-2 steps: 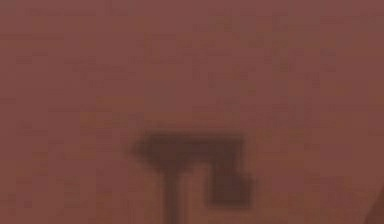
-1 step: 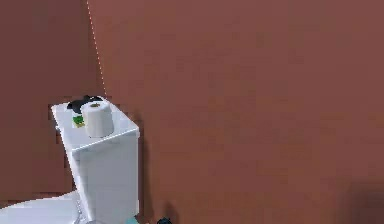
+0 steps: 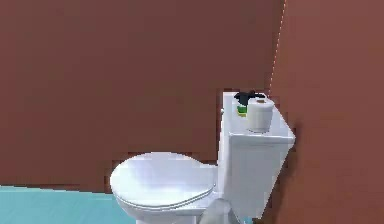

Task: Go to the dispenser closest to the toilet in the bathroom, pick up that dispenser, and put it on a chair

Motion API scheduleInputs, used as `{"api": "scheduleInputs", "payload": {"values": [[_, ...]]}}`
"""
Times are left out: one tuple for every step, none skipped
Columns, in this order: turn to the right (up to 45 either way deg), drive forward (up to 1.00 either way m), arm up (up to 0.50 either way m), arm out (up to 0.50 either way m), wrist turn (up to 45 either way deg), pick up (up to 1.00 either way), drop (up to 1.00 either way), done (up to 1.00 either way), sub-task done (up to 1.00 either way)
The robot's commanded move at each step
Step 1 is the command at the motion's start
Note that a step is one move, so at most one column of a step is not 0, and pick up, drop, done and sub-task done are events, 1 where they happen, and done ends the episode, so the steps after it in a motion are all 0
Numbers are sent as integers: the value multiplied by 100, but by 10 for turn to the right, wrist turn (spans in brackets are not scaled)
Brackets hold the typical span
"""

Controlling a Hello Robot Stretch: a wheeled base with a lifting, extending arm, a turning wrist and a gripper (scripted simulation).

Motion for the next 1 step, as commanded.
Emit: {"api": "scheduleInputs", "payload": {"values": [[-450,0,0,0,0,0,0,0,0]]}}
